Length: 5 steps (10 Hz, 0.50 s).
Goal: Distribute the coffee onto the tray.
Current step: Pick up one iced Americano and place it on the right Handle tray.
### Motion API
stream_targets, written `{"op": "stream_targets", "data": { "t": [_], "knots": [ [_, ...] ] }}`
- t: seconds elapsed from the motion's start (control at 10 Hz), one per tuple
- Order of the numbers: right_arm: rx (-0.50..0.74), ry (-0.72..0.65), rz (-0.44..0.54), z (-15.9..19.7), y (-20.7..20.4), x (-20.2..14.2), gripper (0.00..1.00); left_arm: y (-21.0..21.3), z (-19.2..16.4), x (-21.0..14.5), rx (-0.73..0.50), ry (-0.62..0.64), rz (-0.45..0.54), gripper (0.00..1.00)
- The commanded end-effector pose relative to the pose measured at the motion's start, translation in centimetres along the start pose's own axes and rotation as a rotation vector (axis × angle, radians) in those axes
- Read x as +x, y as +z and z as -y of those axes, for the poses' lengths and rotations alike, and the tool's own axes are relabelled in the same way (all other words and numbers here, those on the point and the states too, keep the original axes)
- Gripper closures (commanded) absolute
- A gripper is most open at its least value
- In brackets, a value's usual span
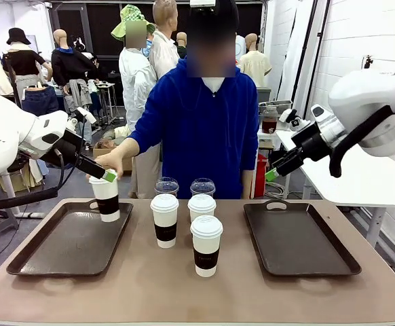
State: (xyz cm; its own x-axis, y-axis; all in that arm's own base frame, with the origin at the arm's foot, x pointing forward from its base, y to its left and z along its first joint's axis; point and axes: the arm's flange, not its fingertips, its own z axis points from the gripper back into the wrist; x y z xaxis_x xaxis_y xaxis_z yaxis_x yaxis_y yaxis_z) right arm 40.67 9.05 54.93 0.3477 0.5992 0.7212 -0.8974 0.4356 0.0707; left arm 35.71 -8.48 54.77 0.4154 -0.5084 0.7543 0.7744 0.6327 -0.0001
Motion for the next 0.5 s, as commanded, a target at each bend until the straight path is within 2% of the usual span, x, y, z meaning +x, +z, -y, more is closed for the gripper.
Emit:
{"op": "stream_targets", "data": {
  "t": [0.0,0.4],
  "knots": [
    [0.024,0.037,-0.042,3.9,-0.3,1.3,0.0,0.1,-0.1,-0.1,-0.011,0.005,0.008,0.0],
    [0.037,0.165,-0.054,10.5,-2.6,2.3,0.0,0.1,-0.1,-0.1,-0.011,0.005,0.008,0.0]
  ]
}}
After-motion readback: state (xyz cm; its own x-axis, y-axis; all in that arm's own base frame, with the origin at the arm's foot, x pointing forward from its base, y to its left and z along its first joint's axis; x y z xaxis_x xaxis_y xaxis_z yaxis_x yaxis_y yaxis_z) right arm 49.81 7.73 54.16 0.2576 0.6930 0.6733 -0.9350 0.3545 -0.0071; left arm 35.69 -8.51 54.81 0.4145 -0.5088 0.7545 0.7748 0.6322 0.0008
